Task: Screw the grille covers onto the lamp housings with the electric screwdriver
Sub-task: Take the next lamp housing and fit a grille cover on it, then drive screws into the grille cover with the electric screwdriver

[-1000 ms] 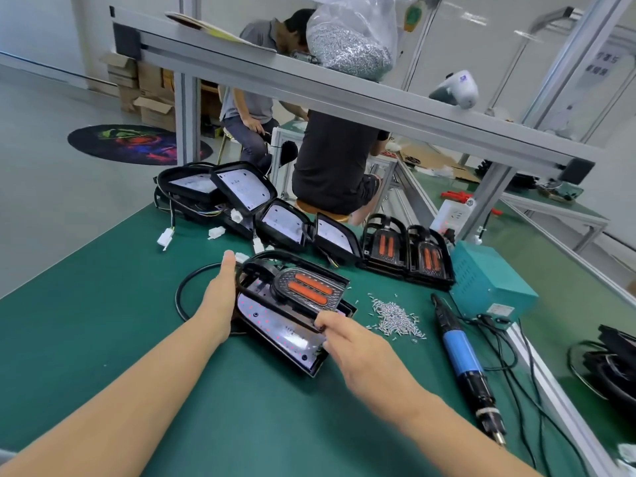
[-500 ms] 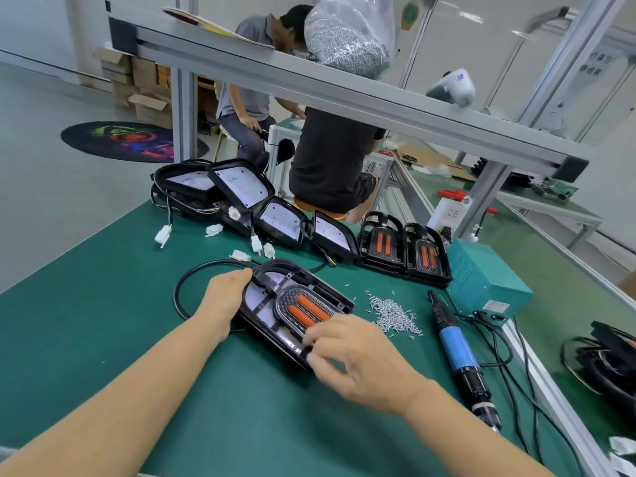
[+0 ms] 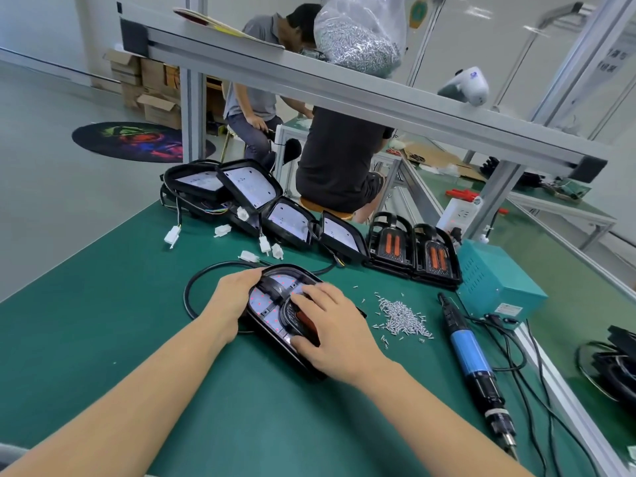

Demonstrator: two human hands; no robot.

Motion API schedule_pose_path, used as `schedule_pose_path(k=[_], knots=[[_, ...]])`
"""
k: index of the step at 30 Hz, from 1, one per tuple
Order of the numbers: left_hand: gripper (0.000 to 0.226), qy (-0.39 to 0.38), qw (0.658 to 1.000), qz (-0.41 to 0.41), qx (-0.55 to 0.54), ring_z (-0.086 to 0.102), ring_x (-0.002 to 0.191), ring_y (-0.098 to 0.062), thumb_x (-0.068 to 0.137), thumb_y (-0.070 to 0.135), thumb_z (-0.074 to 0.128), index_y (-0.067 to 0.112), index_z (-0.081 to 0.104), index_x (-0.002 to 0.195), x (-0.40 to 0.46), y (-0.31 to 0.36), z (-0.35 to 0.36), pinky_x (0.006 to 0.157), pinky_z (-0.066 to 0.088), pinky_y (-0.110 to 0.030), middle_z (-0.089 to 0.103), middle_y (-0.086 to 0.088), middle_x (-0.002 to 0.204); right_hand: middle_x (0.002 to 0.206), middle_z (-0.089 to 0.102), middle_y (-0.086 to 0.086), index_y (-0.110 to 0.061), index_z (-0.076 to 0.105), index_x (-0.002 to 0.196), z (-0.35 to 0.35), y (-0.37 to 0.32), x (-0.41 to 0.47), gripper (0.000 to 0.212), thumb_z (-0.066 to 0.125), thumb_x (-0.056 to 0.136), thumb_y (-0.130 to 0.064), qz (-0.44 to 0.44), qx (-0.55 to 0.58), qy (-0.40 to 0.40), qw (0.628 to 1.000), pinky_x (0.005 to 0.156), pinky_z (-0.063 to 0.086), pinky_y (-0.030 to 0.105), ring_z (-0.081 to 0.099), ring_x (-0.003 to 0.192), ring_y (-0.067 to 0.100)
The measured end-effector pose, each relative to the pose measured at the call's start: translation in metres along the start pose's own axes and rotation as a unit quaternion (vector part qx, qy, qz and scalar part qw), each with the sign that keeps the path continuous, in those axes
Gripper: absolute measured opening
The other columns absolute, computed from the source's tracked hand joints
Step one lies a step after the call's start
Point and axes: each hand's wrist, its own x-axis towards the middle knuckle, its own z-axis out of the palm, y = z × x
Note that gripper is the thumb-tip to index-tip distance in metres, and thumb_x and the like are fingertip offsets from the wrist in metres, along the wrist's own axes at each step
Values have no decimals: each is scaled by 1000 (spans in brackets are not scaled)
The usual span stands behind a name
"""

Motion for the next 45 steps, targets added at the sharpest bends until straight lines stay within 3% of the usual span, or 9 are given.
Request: schedule_pose_path(k=[2,6,11,20,25,31,37,41,45], knots=[[23,-14,1000,4,6,70,76,-19,89,16,52,12,75,91,0,1,2,63,55,-25,75,-7,89,148,43,6,-15,48,142,5,-2,-4,58,54,89,-39,7,-19,0,1000,113,25,38,41,131,29],[26,-22,999,17,42,61,112,-32,94,9,49,4,68,111,6,3,6,102,44,-49,68,-15,113,152,35,7,-15,41,145,9,-5,-5,59,45,93,-41,32,-14,-2,999,114,16,37,36,134,28],[27,-37,994,32,93,59,114,-30,95,10,48,2,65,115,20,6,15,104,42,-45,65,-15,118,163,9,1,-20,24,154,14,-6,-1,62,32,101,-52,70,-30,-19,997,116,-18,41,0,150,18],[31,17,931,160,329,56,95,-29,99,33,38,14,61,90,15,-5,23,82,41,-36,65,-13,100,164,5,3,-16,11,156,17,-11,5,64,29,103,-47,114,-33,-97,988,117,-14,49,-6,150,16],[44,35,828,157,536,43,118,-28,94,51,40,26,56,126,12,-10,27,97,33,-41,59,-2,124,163,6,3,-16,11,156,12,-10,6,64,31,102,-47,115,-31,-110,987,116,-15,51,-6,150,16],[54,7,827,136,545,36,130,-28,95,53,37,24,44,140,15,-6,26,102,27,-42,51,-5,139,163,7,0,-26,21,154,2,-11,0,56,30,103,-48,111,-2,-70,991,114,-19,52,-1,149,15],[50,-19,824,104,557,42,127,-29,96,52,37,24,48,136,20,1,25,99,31,-41,53,-7,136,157,27,1,-15,34,150,-34,46,-40,49,42,103,-27,255,68,66,962,117,10,31,22,143,17],[29,28,820,177,544,51,109,-31,96,39,43,21,64,106,15,14,34,84,32,-39,62,-8,120,156,26,7,-5,32,148,-45,92,-78,50,45,102,-20,393,39,42,918,110,23,29,25,141,23],[26,10,812,266,519,54,108,-27,94,31,50,23,66,113,8,28,60,95,37,-42,63,-1,121,148,33,10,-5,35,140,-42,116,-98,47,49,100,-25,474,-37,-21,880,102,35,35,37,130,29]])
